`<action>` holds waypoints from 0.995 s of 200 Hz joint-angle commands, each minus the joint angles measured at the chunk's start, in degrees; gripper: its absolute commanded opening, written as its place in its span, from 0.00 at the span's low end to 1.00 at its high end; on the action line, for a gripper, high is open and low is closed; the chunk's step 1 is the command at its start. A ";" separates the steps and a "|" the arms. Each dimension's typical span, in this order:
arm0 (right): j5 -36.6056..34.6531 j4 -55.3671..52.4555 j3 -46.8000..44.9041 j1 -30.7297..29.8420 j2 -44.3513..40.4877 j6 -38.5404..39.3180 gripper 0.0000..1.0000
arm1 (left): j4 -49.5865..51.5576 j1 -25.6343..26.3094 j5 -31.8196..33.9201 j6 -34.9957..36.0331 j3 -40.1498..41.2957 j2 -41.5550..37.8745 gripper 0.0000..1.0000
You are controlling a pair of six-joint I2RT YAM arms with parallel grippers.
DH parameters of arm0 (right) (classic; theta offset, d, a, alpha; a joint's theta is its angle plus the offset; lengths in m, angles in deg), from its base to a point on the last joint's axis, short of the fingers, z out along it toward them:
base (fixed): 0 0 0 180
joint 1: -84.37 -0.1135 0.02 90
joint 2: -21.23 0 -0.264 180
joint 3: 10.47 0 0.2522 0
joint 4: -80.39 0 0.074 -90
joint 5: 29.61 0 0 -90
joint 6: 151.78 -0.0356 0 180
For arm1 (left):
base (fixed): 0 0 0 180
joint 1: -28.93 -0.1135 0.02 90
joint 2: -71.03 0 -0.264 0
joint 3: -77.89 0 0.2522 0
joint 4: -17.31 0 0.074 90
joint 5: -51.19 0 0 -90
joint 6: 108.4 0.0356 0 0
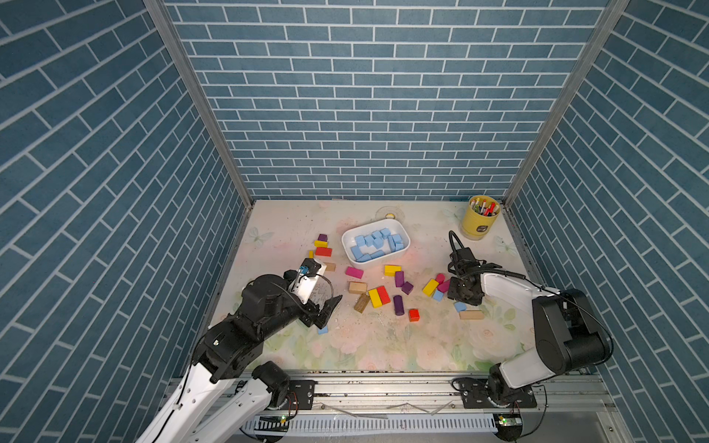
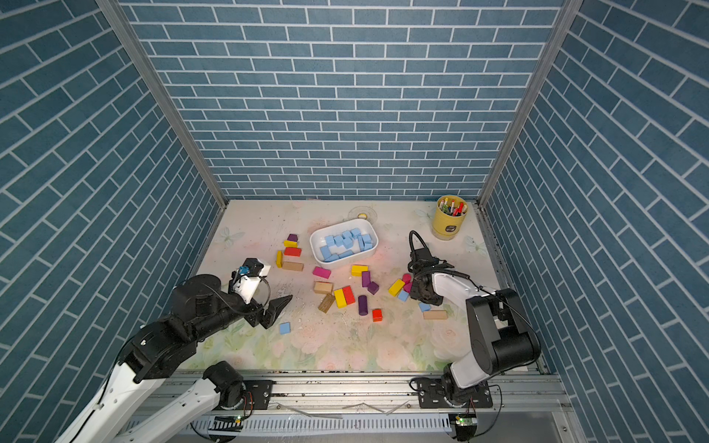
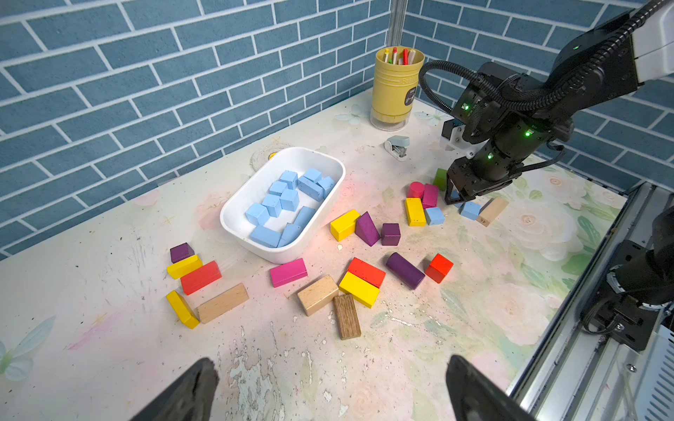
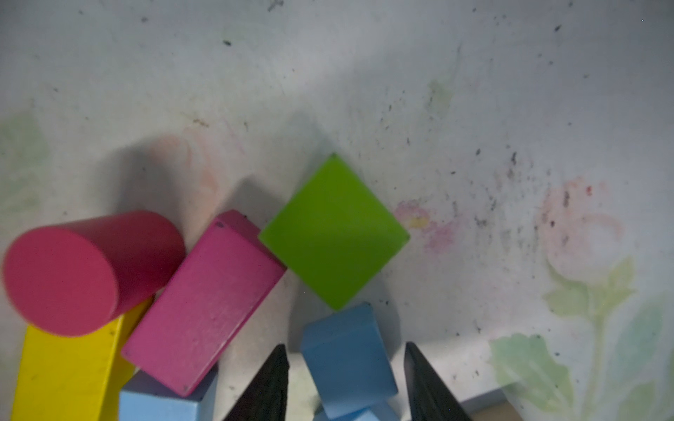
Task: Pick out the blue building blocks
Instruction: Pick up the building block from the center of the board.
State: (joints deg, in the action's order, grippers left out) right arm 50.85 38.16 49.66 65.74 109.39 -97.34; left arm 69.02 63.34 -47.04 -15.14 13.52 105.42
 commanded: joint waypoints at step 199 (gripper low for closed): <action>4.87 -2.75 3.33 0.79 -6.74 0.26 0.25 | 0.04 -1.02 -1.20 0.25 -0.91 0.15 0.99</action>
State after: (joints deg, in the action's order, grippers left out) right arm 53.30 37.27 50.93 66.33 106.35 -96.42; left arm 69.00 62.84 -47.76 -15.14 13.52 105.44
